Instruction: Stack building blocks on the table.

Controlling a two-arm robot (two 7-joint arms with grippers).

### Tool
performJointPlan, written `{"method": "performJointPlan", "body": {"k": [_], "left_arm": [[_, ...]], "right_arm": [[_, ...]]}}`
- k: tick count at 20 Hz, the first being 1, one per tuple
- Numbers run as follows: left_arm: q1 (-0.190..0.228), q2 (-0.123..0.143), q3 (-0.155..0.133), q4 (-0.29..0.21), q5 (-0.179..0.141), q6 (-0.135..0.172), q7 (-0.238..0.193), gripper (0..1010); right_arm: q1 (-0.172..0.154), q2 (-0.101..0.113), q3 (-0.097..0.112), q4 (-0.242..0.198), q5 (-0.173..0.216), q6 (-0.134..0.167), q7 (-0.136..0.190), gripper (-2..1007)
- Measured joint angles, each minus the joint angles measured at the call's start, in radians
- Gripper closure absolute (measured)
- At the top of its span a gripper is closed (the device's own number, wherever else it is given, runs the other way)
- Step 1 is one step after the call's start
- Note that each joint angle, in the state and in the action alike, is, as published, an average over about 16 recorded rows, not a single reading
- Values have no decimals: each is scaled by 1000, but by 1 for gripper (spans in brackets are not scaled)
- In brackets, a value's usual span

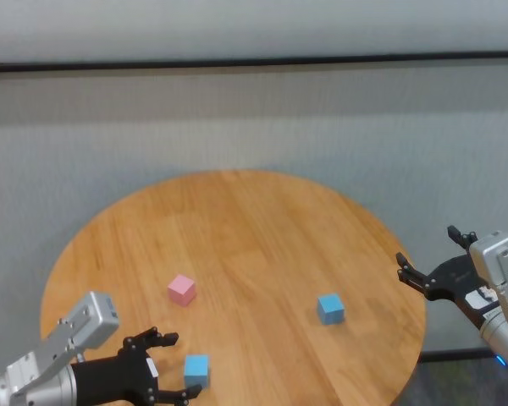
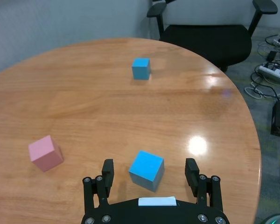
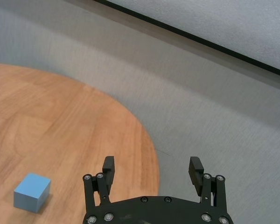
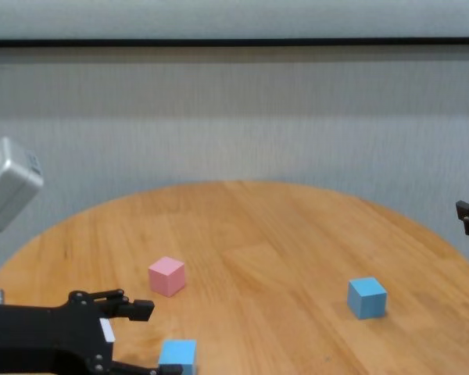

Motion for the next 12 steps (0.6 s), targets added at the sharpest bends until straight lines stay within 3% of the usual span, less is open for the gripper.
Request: {"method": "performJointPlan", "body": {"k": [12], "left_arm": [[-37, -30, 24, 63, 19, -6, -28, 8]], "right_arm": [[0, 0, 0, 0, 0, 0, 0, 4]]}}
